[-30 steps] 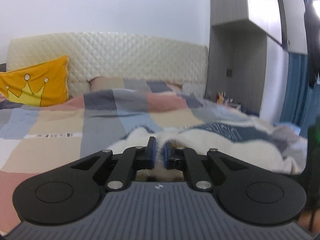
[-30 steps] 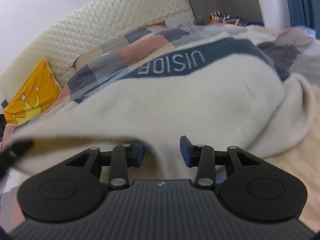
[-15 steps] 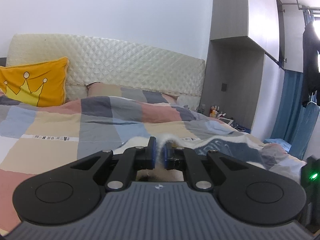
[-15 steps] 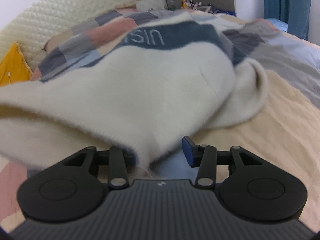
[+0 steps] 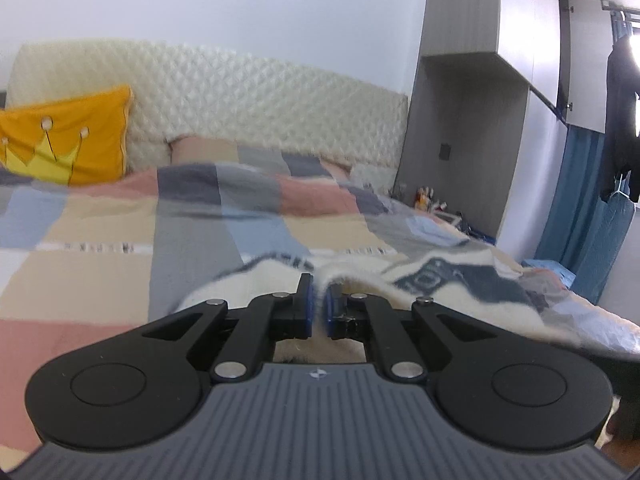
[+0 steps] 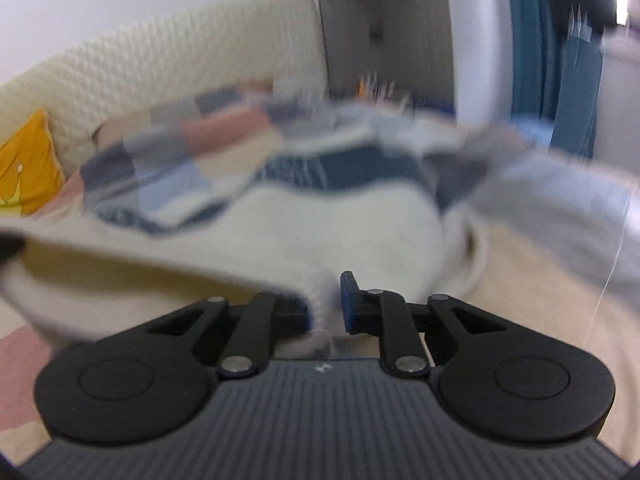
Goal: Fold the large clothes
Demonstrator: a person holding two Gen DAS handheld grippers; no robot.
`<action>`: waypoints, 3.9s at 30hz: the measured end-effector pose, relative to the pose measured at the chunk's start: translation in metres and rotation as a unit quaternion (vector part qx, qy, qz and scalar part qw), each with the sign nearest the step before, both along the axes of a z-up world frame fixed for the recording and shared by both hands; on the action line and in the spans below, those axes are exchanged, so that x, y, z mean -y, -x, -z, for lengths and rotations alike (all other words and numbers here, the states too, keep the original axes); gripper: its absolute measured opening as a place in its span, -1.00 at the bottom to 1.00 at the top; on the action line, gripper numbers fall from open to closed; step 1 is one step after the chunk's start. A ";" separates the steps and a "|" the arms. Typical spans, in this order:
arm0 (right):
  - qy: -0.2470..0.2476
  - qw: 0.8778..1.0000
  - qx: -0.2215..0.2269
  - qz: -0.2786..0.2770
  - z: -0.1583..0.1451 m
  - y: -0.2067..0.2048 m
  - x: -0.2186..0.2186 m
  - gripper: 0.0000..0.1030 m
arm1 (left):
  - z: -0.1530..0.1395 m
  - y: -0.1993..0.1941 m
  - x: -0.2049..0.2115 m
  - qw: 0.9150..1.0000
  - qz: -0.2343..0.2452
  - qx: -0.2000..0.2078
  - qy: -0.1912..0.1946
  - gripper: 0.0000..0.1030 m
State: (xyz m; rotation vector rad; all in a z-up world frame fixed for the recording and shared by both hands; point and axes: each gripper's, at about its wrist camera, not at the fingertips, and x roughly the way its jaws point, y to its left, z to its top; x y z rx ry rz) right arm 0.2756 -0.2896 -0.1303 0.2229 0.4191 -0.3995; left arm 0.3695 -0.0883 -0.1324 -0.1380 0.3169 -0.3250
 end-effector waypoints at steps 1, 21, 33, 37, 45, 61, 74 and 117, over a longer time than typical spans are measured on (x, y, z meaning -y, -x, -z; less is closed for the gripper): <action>0.000 1.000 0.008 0.004 0.000 0.000 0.001 -0.67 | 0.004 -0.003 0.000 1.000 0.011 -0.014 0.000 -0.85; -0.016 1.000 0.005 0.011 0.005 -0.010 0.007 -0.72 | 0.063 -0.025 0.041 0.983 0.123 -0.094 -0.099 -0.04; -0.040 0.999 -0.017 0.025 0.009 -0.011 0.016 -0.71 | 0.061 -0.031 0.029 0.992 0.043 -0.060 -0.102 -0.72; -0.080 0.995 -0.058 0.015 0.021 -0.015 0.024 -0.67 | 0.040 -0.026 0.016 0.998 0.026 -0.027 -0.053 -0.80; -0.160 0.980 -0.114 -0.033 0.041 -0.021 0.025 -0.65 | 0.002 -0.015 -0.007 0.999 0.017 0.003 0.027 -0.81; -0.072 0.989 0.014 -0.129 -0.066 0.008 0.005 -0.78 | -0.075 0.016 -0.066 0.994 -0.026 0.010 0.110 -0.84; -0.019 0.973 0.129 -0.188 -0.247 0.027 0.026 -0.78 | -0.243 0.074 -0.070 0.989 -0.046 0.053 0.133 -0.85; -0.069 0.938 0.081 -0.331 -0.333 -0.018 -0.112 -0.81 | -0.351 0.120 -0.222 0.977 -0.169 0.047 0.119 -0.86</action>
